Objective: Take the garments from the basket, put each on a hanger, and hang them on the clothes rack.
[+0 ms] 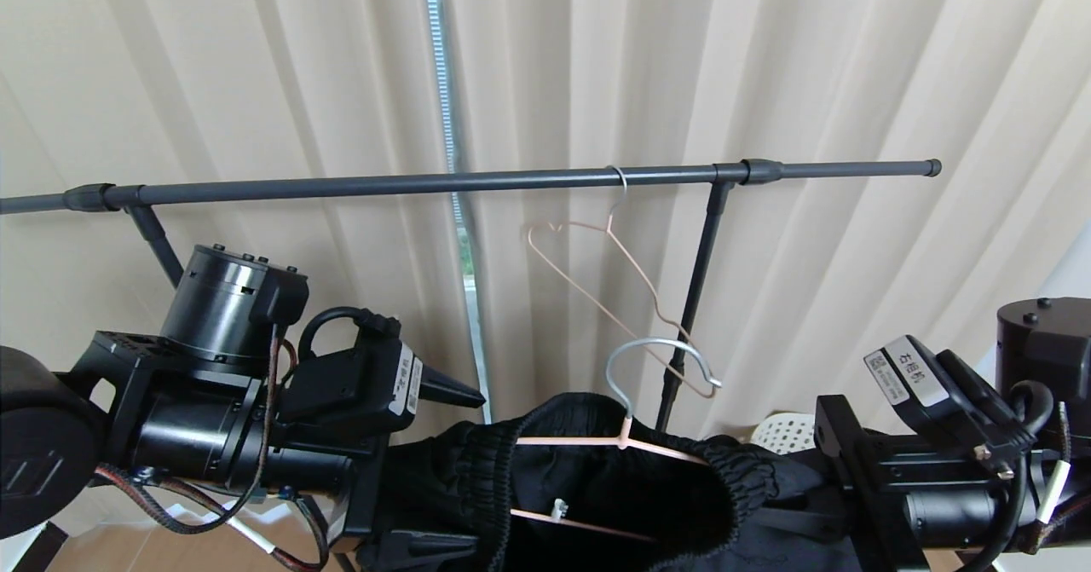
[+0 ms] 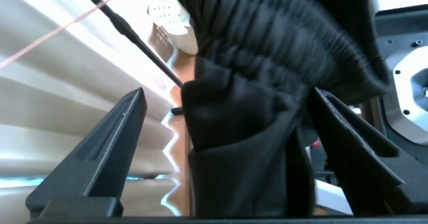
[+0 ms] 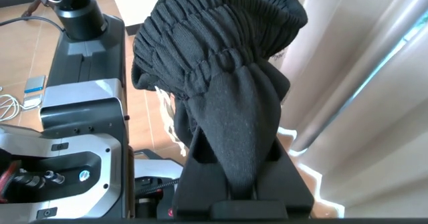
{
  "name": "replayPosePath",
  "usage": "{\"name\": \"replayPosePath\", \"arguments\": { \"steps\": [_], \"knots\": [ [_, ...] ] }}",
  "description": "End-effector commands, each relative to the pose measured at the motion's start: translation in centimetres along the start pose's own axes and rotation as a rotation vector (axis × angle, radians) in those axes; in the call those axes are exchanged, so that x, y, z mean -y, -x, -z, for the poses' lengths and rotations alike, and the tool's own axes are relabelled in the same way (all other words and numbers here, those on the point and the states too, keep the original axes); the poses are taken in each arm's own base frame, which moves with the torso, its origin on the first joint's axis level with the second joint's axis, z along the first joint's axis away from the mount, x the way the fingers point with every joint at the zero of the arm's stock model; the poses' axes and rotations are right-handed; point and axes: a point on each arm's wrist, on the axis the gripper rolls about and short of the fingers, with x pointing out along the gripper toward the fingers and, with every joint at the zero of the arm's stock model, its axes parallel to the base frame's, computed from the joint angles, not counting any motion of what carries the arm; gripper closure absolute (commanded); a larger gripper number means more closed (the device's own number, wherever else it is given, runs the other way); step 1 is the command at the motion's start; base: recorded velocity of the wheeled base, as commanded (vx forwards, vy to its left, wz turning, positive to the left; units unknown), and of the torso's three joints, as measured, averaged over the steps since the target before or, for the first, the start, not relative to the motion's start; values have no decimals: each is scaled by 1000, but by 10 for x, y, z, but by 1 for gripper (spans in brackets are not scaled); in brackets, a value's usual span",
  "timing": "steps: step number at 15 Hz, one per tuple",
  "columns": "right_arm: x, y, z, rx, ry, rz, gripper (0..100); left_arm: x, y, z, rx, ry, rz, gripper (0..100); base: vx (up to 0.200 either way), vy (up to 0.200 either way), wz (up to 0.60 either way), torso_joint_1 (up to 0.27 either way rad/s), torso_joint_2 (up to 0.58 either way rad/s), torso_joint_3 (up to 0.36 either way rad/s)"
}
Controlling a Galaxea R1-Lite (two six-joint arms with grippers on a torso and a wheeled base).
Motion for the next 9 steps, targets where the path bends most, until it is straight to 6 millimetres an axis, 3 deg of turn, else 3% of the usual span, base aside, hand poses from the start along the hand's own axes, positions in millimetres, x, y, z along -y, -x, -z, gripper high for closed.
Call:
{"name": "replayPosePath", "arguments": {
  "steps": [1, 4, 5, 9],
  "knots": [
    [-5, 2, -2, 10, 15, -6, 100, -2, -6, 5, -13, 16, 15, 0, 0, 0, 0, 0, 0, 0],
    [-5, 2, -3, 12, 16, -17, 100, -1, -7, 4, -11, 18, 20, 0, 0, 0, 0, 0, 0, 0],
    [-5, 1, -2, 11, 13, -23, 100, 0, -7, 3, -10, 19, 22, 100, 0, 0, 0, 0, 0, 0],
    [-4, 0, 0, 7, 8, -23, 100, 1, -7, 2, -9, 13, 24, 100, 0, 0, 0, 0, 0, 0]
  ]
}}
